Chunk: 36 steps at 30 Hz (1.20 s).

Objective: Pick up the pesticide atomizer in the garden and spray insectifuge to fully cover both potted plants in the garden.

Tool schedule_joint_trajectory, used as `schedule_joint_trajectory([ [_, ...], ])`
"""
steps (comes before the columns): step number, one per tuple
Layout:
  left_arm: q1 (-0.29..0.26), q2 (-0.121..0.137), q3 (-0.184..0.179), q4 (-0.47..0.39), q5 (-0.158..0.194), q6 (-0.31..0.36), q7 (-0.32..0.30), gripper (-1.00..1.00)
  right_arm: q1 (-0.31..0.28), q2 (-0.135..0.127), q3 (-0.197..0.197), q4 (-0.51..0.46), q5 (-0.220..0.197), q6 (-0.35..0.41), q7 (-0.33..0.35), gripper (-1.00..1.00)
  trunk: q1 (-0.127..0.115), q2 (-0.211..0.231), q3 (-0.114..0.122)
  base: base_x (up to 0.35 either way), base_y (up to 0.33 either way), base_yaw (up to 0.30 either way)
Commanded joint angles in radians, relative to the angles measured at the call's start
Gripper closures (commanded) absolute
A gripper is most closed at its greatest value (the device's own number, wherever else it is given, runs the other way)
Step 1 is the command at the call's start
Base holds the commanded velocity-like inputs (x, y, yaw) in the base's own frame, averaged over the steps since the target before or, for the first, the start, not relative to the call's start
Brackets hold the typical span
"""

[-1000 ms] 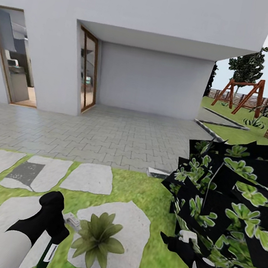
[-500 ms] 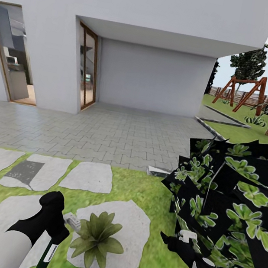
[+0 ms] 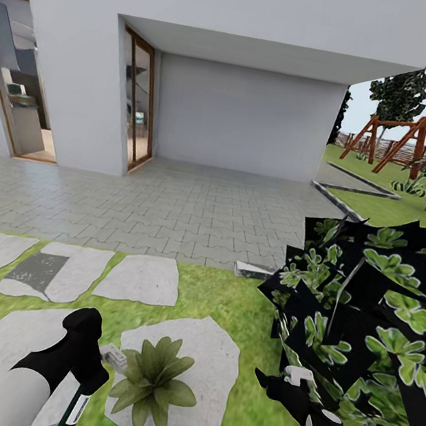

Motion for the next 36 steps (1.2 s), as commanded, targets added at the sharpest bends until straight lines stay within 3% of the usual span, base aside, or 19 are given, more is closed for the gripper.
schedule_joint_trajectory([
  [1, -0.001, 0.000, 0.001, 0.000, -0.009, 0.009, -0.010, 1.00, -0.001, 0.001, -0.006, -0.002, 0.005, 0.006, 0.008, -1.00, 0.001, -0.001, -0.002, 0.308, 0.000, 0.000],
  [7, 0.000, 0.000, 0.001, 0.000, -0.009, 0.009, -0.010, 1.00, -0.001, 0.001, -0.006, -0.002, 0.005, 0.006, 0.008, -1.00, 0.001, -0.001, -0.003, 0.169, 0.000, -0.020],
  [21, 0.001, 0.000, 0.001, 0.000, -0.009, 0.009, -0.010, 1.00, -0.001, 0.001, -0.006, -0.002, 0.005, 0.006, 0.008, -1.00, 0.001, -0.001, -0.010, 0.007, 0.000, -0.245],
  [27, 0.006, 0.000, 0.001, 0.001, -0.009, 0.009, -0.010, 1.00, -0.001, 0.001, -0.005, -0.002, 0.005, 0.006, 0.008, -1.00, 0.001, -0.001, -0.011, 0.000, 0.000, -0.069],
  [36, 0.007, 0.000, 0.001, 0.074, -0.010, 0.009, -0.008, 1.00, -0.001, 0.001, -0.006, -0.002, 0.005, 0.005, 0.008, -1.00, 0.001, -0.001, -0.019, 0.000, 0.000, -0.003],
])
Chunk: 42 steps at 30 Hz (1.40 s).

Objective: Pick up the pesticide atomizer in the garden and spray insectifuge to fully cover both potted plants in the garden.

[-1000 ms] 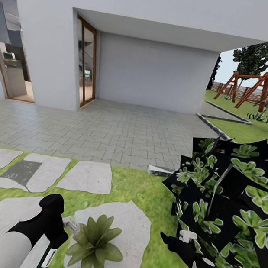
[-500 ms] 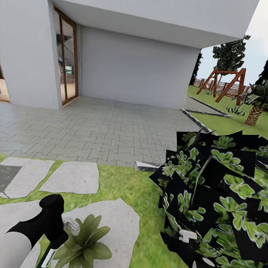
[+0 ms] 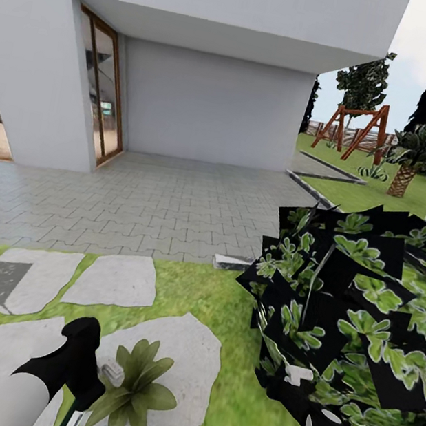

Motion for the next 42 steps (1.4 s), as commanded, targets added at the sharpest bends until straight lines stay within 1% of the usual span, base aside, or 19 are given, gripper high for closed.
schedule_joint_trajectory([
  [1, -0.001, 0.000, 0.001, 0.001, -0.008, 0.009, -0.010, 1.00, -0.001, 0.001, -0.006, -0.002, 0.005, 0.006, 0.008, -1.00, 0.000, -0.001, -0.003, 0.000, 0.000, 0.000],
  [11, -0.001, 0.000, 0.002, 0.004, -0.008, 0.009, -0.010, 1.00, -0.001, 0.001, -0.006, -0.002, 0.005, 0.006, 0.008, -1.00, 0.000, -0.001, -0.009, 0.011, 0.000, 0.000],
  [19, -0.001, -0.001, 0.002, 0.005, -0.008, 0.009, -0.010, 1.00, -0.001, 0.001, -0.005, -0.002, 0.005, 0.005, 0.008, -1.00, 0.000, -0.001, -0.009, 0.152, 0.000, 0.000],
  [34, -0.001, 0.001, 0.001, 0.004, -0.011, 0.009, -0.007, 1.00, -0.001, 0.001, -0.005, -0.002, 0.005, 0.005, 0.008, -1.00, 0.000, -0.001, -0.015, 0.007, 0.000, 0.015],
  [42, -0.001, 0.000, 0.001, 0.004, -0.013, 0.009, -0.007, 1.00, -0.001, 0.001, -0.006, -0.002, 0.005, 0.006, 0.008, -1.00, 0.031, -0.057, -0.043, 0.000, 0.000, 0.000],
])
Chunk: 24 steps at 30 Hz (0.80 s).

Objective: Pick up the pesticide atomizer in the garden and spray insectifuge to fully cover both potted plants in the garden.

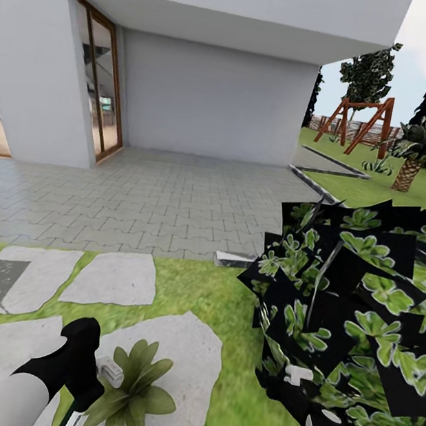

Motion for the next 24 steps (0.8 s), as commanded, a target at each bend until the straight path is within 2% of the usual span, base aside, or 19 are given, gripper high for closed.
schedule_joint_trajectory([
  [1, -0.001, 0.000, 0.001, -0.001, -0.008, 0.009, -0.010, 1.00, -0.001, 0.001, -0.006, -0.002, 0.005, 0.006, 0.008, -1.00, 0.004, -0.008, -0.005, 0.000, 0.000, 0.000],
  [18, -0.001, -0.001, 0.000, -0.002, -0.009, 0.009, -0.010, 1.00, -0.001, 0.001, -0.006, -0.002, 0.005, 0.005, 0.008, -1.00, 0.069, -0.127, -0.082, 0.000, 0.000, 0.000],
  [24, -0.001, -0.001, 0.000, -0.001, -0.009, 0.009, -0.010, 1.00, -0.001, 0.001, -0.006, -0.002, 0.005, 0.005, 0.008, -1.00, 0.069, -0.127, -0.083, 0.000, 0.000, 0.000],
])
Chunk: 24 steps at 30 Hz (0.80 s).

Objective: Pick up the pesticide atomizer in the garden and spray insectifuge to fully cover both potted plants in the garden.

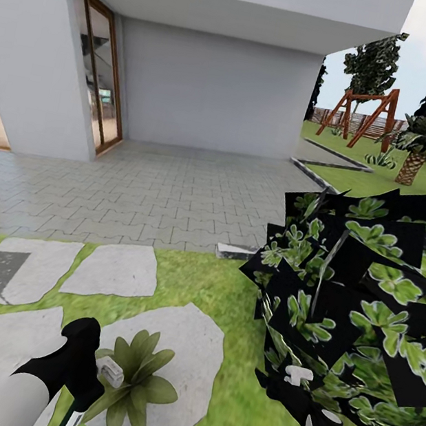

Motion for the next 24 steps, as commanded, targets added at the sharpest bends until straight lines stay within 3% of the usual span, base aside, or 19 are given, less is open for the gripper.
schedule_joint_trajectory([
  [1, -0.001, 0.000, 0.001, -0.001, -0.008, 0.009, -0.010, 1.00, -0.001, 0.001, -0.007, -0.002, 0.005, 0.006, 0.008, -1.00, 0.004, -0.008, -0.005, 0.000, 0.000, 0.000],
  [24, -0.001, 0.000, 0.002, -0.001, -0.011, 0.009, -0.010, 1.00, -0.001, 0.001, -0.006, -0.002, 0.005, 0.005, 0.008, -1.00, 0.084, -0.155, -0.098, 0.000, 0.000, 0.000],
])
